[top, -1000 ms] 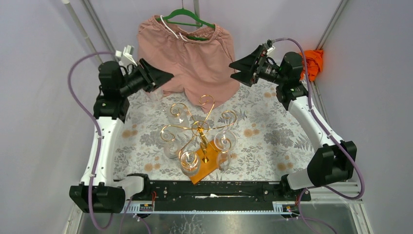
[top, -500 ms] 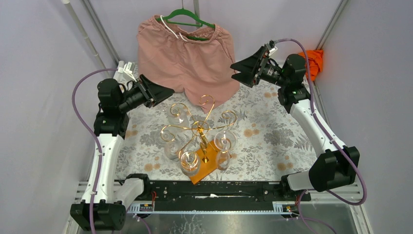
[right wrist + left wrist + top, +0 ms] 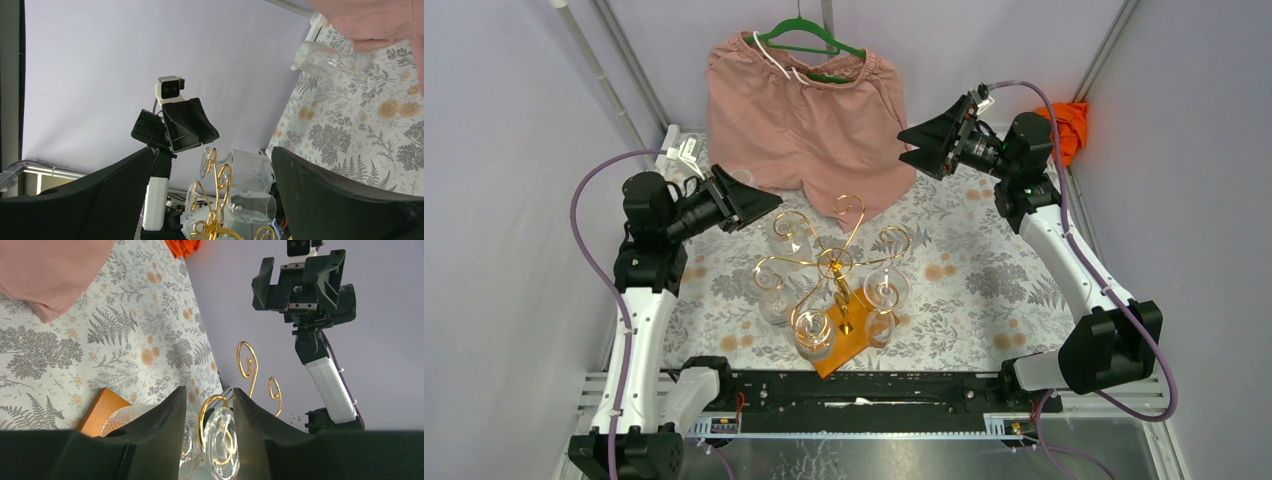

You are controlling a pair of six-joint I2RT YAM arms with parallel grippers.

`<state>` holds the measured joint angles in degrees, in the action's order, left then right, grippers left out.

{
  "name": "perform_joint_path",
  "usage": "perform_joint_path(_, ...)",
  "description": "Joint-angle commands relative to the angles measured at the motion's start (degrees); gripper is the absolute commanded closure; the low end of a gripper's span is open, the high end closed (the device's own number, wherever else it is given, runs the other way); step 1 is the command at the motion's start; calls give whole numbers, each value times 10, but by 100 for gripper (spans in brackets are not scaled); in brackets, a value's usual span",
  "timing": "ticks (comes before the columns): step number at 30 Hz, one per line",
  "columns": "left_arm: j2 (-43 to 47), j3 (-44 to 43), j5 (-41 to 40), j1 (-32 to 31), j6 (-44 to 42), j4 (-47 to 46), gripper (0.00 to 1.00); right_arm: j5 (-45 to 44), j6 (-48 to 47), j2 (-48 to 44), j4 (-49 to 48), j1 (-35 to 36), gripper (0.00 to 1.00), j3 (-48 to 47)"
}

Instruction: Take the wine glass off the wine glass rack

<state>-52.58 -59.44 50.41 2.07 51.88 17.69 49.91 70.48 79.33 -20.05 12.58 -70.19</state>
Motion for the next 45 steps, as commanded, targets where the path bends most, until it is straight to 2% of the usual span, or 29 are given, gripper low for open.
perform_joint_path(1, 17, 6, 25, 5, -6, 20, 53, -8, 6, -20, -27, -3, 4, -1)
perform_joint_path(12, 47, 48, 35, 5, -17, 39, 57, -11, 11, -21, -28, -3, 4, 0)
perform_joint_path(17, 56, 42, 30, 4, -15, 43, 66, -16, 13, -23, -30, -3, 4, 4)
perform_joint_path(30, 60, 25, 24, 6, -11, 49, 80, -17, 18, -18, -40, -3, 5, 14)
perform_joint_path(35, 59, 3, 14, 6, -23, 68, 91, -13, 28, -13, -53, -3, 5, 20)
perform_joint_path(45, 56, -33, -14, 6, -49, 95, 94, -12, 35, -5, -66, -3, 5, 26)
